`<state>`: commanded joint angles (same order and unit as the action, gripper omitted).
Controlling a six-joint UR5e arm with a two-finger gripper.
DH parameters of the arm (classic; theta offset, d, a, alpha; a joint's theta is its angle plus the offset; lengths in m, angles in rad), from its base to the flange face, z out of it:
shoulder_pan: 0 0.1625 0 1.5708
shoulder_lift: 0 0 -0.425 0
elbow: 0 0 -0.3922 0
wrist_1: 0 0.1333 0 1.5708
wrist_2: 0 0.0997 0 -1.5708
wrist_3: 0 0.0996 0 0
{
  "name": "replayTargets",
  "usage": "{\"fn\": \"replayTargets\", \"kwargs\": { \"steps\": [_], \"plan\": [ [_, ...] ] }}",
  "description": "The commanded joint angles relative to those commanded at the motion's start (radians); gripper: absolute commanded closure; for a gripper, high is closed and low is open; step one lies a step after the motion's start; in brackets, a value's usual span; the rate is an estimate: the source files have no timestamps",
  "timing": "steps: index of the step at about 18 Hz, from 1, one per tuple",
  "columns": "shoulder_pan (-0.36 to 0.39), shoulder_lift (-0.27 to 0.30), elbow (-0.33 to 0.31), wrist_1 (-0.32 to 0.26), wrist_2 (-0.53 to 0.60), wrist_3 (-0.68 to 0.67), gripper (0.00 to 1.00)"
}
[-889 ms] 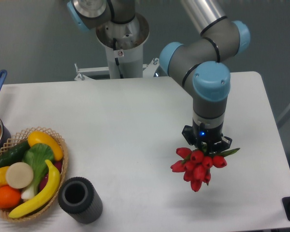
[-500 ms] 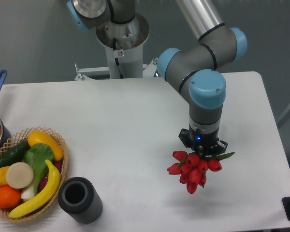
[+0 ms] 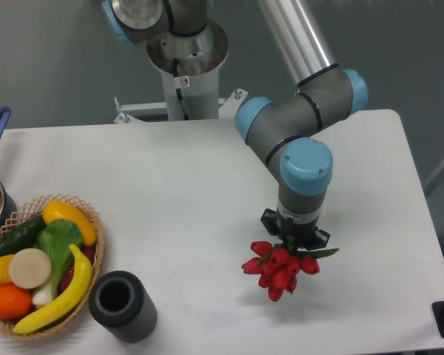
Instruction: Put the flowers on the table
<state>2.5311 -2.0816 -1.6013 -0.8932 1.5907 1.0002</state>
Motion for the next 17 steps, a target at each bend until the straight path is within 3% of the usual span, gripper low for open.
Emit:
{"fn": "replayTargets", "kwargs": {
  "steps": [3,6,9,17],
  "plan": [
    [0.002,0.011,-0.041,0.031,0.003,0.009,0.0],
    [0.002,0.031,-0.045,0.049,0.012,0.008,0.0],
    [0.026,0.093,-0.077,0.049,0.023,0.014,0.0],
    [0.043,0.129,-0.071,0.045,0.028,0.17,0.0]
  ]
}}
